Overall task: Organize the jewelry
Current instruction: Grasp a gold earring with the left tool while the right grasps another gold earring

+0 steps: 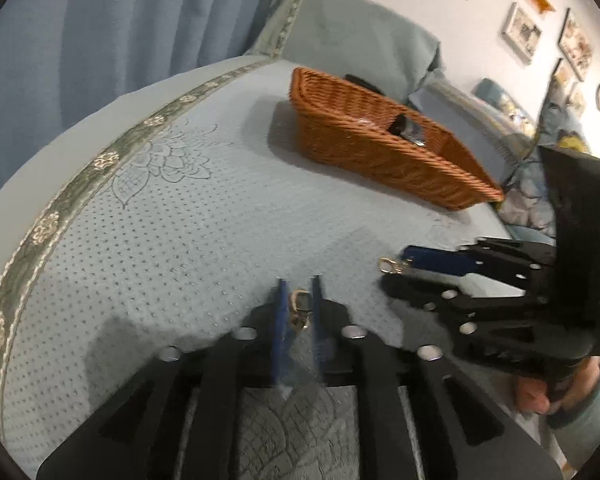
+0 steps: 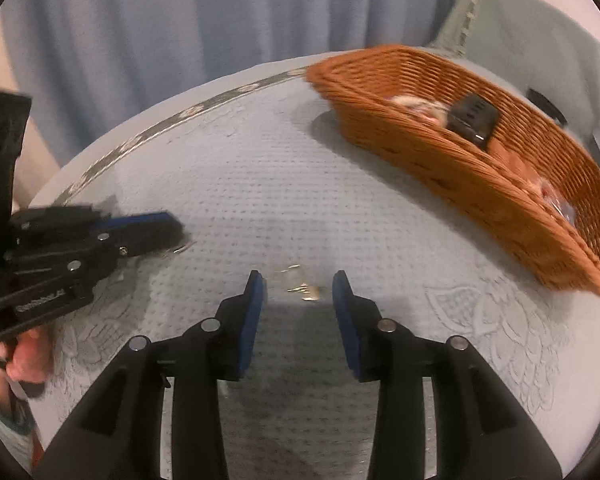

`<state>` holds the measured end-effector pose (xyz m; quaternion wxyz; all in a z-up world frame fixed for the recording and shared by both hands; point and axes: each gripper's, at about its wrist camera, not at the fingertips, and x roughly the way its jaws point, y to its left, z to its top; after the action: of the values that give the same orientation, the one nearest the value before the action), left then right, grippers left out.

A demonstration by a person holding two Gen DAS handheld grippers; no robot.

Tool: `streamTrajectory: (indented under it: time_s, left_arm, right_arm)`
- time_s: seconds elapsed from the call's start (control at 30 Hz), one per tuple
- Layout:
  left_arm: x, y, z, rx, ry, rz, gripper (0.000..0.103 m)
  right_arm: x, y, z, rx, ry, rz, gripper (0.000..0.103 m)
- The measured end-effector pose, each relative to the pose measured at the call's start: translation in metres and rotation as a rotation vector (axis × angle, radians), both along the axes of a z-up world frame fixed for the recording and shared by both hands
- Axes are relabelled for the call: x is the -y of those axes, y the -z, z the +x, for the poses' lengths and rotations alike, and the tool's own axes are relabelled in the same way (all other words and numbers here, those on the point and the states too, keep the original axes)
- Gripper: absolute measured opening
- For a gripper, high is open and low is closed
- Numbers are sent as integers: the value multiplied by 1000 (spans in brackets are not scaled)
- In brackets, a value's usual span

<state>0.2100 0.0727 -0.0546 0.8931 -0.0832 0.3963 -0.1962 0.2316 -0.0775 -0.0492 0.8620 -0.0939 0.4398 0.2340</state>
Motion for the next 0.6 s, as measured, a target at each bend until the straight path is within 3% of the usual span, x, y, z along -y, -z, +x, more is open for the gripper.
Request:
streamTrajectory:
  time_s: [0.03, 0.1, 0.2, 0.37, 0.47, 0.5, 0.57, 0.6]
  left_arm:
    - [4, -1, -2, 1, 17, 6, 37]
    - [10, -2, -10, 14, 58, 48, 43]
    - [21, 0, -20, 44, 100, 160, 44]
    - [20, 1, -18, 49, 93, 172, 43]
    - [23, 2, -16, 55, 88, 195, 38]
    - [25, 2, -15, 57, 77, 210, 32]
    - [26, 2, -13, 62, 64, 229, 20]
    - [25, 2, -12, 61, 67, 223, 9]
  right_arm:
    - [-4, -1, -3, 7, -15, -6, 33]
    - [-8, -1, -8, 10, -31, -14, 33]
    - [-7, -1, -11, 1, -17, -2, 33]
    - [-8, 1, -10, 2, 14, -5, 33]
    - [-6, 1, -9, 7, 34, -6, 15]
    - [-5, 1, -8, 6, 43, 2, 9]
    - [-4, 0, -7, 7, 50, 16, 9]
    - [-4, 0, -8, 11, 51, 20, 9]
